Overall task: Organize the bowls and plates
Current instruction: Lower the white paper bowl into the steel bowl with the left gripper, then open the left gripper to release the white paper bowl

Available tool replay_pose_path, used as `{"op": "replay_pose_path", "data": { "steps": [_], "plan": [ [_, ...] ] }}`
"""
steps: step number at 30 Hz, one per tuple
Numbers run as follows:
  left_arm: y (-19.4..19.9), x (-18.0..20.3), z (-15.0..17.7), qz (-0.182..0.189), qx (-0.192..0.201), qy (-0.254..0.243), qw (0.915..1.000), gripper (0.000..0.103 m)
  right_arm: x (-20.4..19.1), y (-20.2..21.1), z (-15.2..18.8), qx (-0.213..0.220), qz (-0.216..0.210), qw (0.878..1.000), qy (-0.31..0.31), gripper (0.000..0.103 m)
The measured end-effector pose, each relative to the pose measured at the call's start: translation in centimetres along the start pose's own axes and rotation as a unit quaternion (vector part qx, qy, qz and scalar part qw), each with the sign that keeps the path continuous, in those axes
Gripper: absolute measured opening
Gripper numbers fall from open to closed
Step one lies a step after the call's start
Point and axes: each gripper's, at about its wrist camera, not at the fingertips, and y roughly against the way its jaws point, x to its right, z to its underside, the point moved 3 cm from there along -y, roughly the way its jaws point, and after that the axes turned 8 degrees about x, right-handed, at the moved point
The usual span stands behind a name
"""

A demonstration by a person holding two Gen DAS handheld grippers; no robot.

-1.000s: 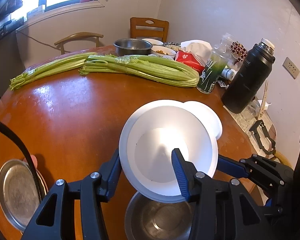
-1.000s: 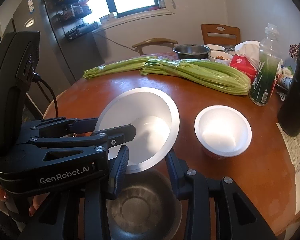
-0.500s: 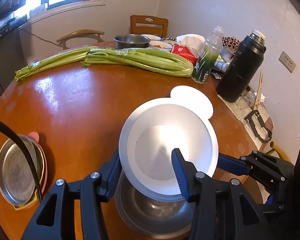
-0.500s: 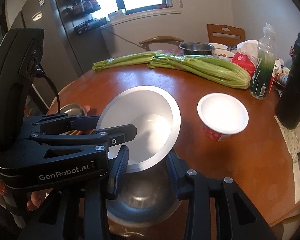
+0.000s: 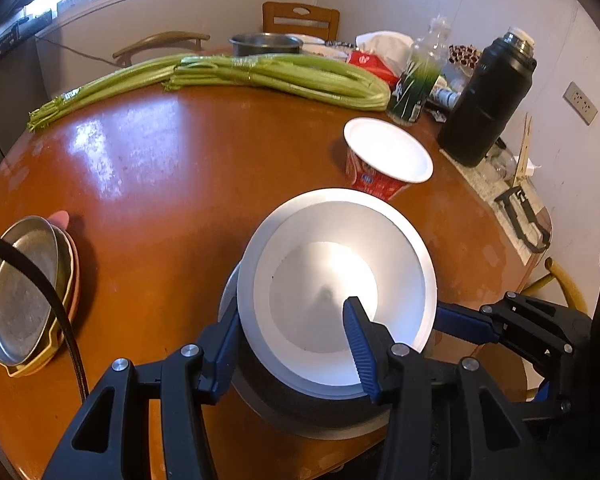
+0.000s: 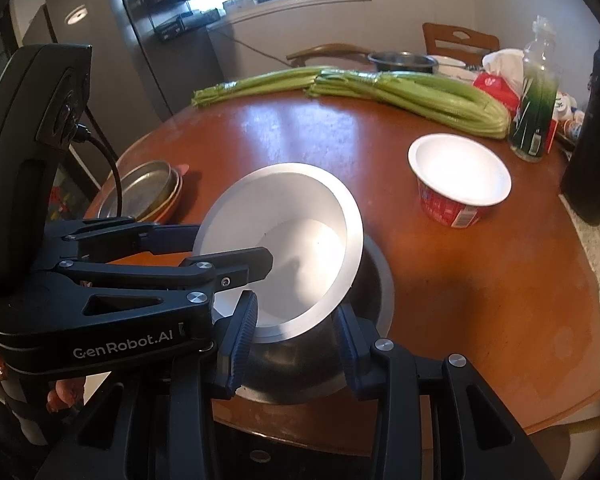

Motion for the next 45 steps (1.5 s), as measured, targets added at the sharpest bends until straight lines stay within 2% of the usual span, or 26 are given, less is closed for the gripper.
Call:
{"op": "replay_pose_path", "data": {
  "steps": [12, 25, 45],
  "plan": [
    [-1.4, 0.0, 0.5, -0.003, -0.022, -0.003, 0.9997, 0.050, 0.4, -1.2, 0.7, -0.029, 0.003, 1.000, -0.004, 0.041],
    [-1.4, 0.0, 0.5, -0.009, -0.022, -0.006, 0.9997, 0.050, 0.9, -1.1, 0.9, -0.032, -0.003, 0.999, -0.017, 0.041],
    [-0.1, 0.0, 0.3, -0.003, -0.010, -0.010, 0.9999, 0.050, -0.2, -0.6, 1.0, -0.032, -0.016, 0.999, 0.007, 0.044]
  ]
}}
